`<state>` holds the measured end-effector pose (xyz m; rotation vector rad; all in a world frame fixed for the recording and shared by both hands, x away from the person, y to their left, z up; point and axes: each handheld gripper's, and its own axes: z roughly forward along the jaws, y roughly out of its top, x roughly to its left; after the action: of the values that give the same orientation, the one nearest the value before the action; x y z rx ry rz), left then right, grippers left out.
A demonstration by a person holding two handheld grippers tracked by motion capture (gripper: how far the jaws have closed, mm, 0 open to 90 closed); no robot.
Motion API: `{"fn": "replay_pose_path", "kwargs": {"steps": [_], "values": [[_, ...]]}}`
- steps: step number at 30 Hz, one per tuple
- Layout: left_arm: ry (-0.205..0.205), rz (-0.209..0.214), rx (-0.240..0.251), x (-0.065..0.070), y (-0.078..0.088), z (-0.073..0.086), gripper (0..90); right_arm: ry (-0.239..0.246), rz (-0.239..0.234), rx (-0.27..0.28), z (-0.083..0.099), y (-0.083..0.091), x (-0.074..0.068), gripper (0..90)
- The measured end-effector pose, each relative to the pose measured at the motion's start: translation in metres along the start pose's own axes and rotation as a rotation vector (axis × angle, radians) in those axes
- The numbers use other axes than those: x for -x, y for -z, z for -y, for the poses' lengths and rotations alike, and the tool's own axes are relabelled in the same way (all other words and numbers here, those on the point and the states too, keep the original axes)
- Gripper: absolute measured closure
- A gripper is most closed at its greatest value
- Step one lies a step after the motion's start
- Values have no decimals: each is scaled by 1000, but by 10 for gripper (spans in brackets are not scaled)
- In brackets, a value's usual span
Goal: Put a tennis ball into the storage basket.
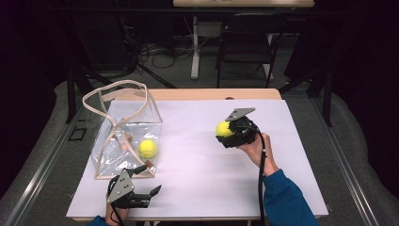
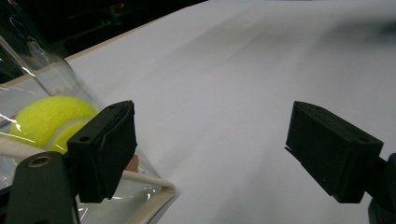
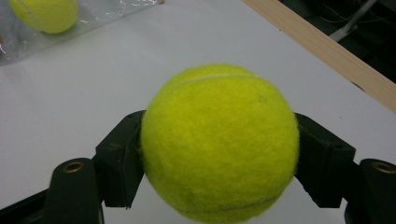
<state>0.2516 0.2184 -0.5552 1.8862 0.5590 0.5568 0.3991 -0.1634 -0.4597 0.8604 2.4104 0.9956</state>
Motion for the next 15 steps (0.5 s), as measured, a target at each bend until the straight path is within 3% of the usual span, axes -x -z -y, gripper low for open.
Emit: {"fn": "replay_pose_path", "kwargs": {"steps": [15], "values": [[-2, 0, 0, 0, 0, 0, 160, 19, -19, -1, -12, -8, -5, 263]]}}
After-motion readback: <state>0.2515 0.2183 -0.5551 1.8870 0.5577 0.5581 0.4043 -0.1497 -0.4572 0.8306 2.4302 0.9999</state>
